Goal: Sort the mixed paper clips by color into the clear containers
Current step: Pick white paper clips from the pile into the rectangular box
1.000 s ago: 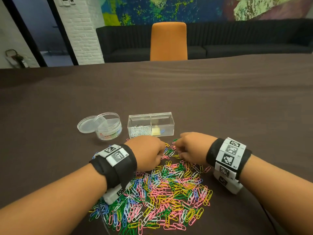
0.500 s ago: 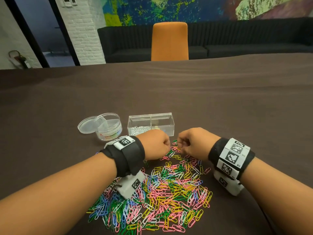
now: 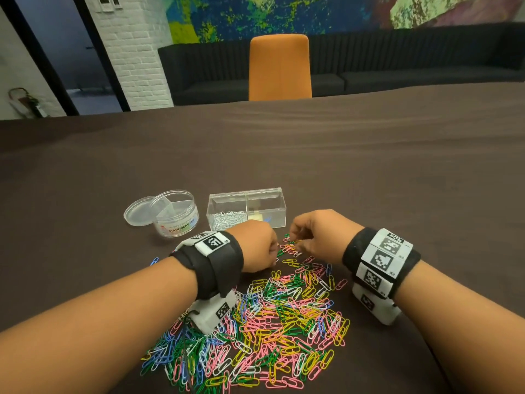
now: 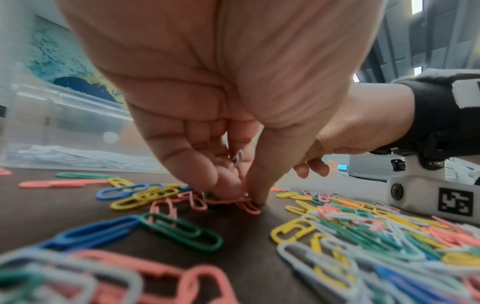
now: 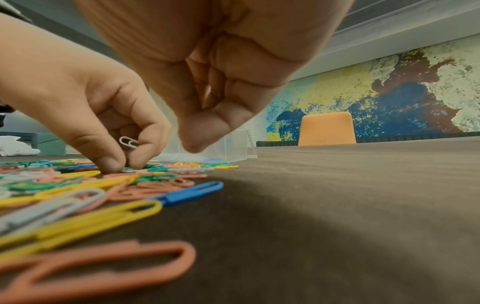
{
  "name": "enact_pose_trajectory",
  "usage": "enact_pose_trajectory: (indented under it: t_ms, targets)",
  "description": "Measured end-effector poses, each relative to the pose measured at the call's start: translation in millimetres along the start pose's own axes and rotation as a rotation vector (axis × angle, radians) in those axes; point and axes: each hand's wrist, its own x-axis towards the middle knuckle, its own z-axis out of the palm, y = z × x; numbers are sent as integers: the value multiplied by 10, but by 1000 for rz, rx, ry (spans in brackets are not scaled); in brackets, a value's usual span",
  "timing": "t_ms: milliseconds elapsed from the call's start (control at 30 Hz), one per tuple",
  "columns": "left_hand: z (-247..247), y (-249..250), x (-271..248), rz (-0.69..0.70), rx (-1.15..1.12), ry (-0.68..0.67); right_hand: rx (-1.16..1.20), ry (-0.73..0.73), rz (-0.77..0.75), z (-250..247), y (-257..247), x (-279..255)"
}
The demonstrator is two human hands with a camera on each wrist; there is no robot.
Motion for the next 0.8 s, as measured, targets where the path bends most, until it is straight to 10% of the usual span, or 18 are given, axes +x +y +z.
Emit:
enact_pose_trajectory:
  t_ms: [567,800]
  targets:
    - [-26,-31,-98,-35,27,29,-262,-172,44,36,-1,60]
    - [-223,-268,-336,-175,-1170,186,-25,28,7,-142,45,-119]
